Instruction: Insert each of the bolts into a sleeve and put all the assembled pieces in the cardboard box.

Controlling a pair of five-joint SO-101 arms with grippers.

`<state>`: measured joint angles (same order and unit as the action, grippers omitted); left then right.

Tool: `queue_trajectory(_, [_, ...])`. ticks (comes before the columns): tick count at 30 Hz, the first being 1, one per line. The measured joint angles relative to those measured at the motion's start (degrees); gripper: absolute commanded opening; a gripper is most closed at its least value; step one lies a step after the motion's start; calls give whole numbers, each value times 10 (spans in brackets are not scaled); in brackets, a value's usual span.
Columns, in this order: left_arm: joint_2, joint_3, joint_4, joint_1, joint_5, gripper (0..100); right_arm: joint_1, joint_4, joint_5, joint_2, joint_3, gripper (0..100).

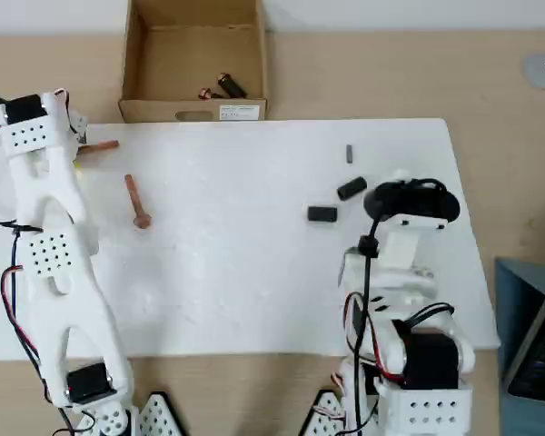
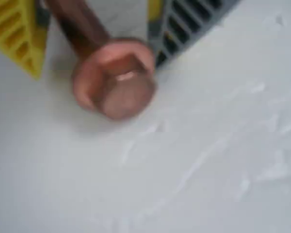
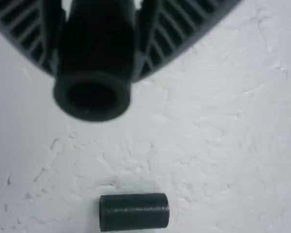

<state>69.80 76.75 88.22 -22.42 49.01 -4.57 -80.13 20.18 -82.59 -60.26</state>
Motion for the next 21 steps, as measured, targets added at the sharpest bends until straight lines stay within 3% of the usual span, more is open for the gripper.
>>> queue_trajectory(3, [0,2,1,-1,0,0,0,0,0,0,0,9])
queue_trajectory(14, [4,11,27,-3,-2,1,0,0,0,0,0,9])
queue_trajectory(21, [1,48,79,-9,-88,1,0,0,0,0,0,9])
